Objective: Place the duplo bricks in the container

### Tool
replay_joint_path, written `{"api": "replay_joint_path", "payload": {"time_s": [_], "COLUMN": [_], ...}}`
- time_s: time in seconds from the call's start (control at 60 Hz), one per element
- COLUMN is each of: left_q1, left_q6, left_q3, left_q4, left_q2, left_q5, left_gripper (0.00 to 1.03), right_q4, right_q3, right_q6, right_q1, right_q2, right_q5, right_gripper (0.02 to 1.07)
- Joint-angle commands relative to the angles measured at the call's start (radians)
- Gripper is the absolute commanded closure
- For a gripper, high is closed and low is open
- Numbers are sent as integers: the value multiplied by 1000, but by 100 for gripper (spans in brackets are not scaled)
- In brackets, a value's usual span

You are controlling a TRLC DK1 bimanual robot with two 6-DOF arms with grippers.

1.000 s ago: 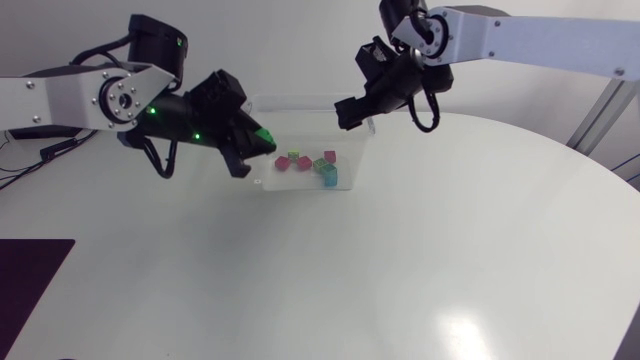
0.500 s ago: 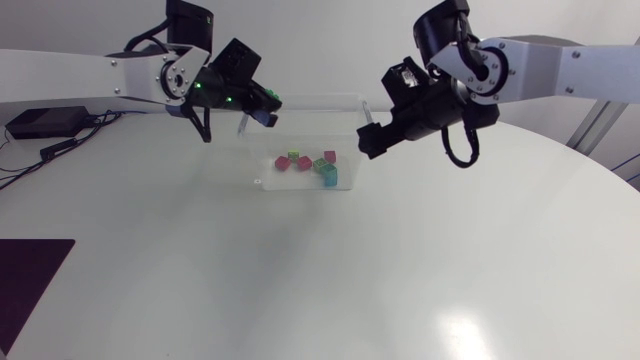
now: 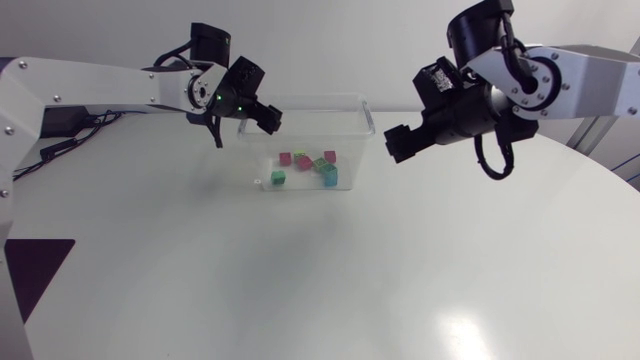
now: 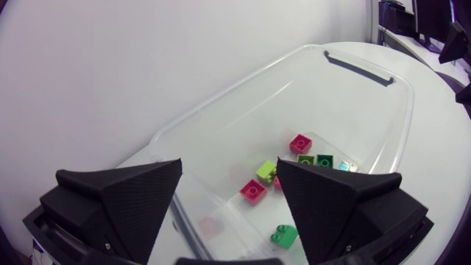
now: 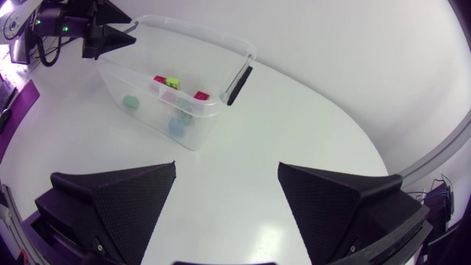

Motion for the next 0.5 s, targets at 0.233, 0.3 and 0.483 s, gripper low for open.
{"api": "replay_joint_path", "payload": {"time_s": [0.233, 0.3, 0.483], "left_q1": [44, 51, 75], "left_q6": [-74, -82, -76], "left_q3": [-49, -87, -208], "left_q4": [-78, -83, -40], "left_q2": [-89, -126, -249], "left_q5": [-91, -91, -94], "left_gripper": [4, 4, 4], "right_q4": [3, 14, 23], "right_q3": [-97, -118, -166], "right_q6": [43, 40, 28], "right_q1": [-49, -57, -100], "right_q2": [-134, -169, -250], "right_q5": [17, 17, 18], "right_gripper": [7, 7, 7]}}
